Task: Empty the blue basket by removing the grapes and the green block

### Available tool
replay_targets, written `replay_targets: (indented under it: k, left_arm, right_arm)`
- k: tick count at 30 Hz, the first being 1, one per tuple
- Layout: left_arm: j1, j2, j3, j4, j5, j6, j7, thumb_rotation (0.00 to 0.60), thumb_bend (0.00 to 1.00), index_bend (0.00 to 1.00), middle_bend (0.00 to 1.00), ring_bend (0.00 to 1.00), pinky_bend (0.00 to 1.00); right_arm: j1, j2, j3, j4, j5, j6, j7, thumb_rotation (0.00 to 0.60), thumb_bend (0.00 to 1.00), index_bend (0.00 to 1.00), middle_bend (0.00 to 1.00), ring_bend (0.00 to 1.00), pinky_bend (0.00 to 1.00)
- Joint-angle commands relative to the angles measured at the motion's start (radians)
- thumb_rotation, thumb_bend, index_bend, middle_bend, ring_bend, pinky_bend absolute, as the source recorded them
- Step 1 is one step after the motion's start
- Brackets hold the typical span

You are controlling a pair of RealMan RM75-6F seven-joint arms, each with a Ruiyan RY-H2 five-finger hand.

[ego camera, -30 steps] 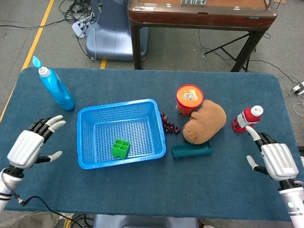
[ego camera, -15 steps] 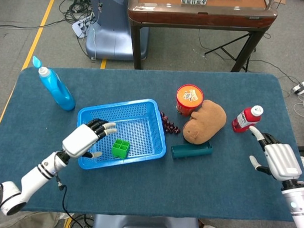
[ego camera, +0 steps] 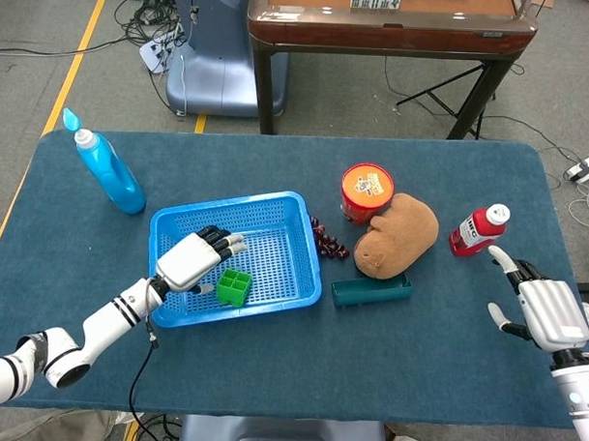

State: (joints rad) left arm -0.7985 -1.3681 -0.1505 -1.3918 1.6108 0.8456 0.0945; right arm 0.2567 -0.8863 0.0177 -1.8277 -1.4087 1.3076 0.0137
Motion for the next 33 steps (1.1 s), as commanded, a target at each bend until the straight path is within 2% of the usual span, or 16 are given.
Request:
replay_targets:
  k: [1, 15, 33]
  left_arm:
    - [-0.019, -0.019, 0.007, 0.02, -0.029, -0.029, 0.022, 0.6, 0.19, 0.16, 0.16, 0.14, 0.15]
    - [-0.044, 0.019, 0.023, -0.071, -0.141, -0.091, 0.087, 0.6, 0.19, 0.11, 0.14, 0.14, 0.15]
    - [-0.099, -0.076, 0.01, 0.015, -0.257, -0.126, 0.102, 0.6, 0.19, 0.1, 0.14, 0.14, 0.15]
  right_arm:
    - [-0.001, -0.002, 0.004, 0.006, 0.0, -0.006, 0.007, 0.6, 0.32, 0.08, 0.23, 0.21, 0.47]
    - [-0.013, -0.009, 0.017, 0.032, -0.002, -0.025, 0.042, 0.6, 0.32, 0.08, 0.23, 0.21, 0.47]
    - [-0.033, -0.009, 0.029, 0.047, -0.006, -0.023, 0.073, 0.6, 0.32, 0.08, 0.23, 0.21, 0.47]
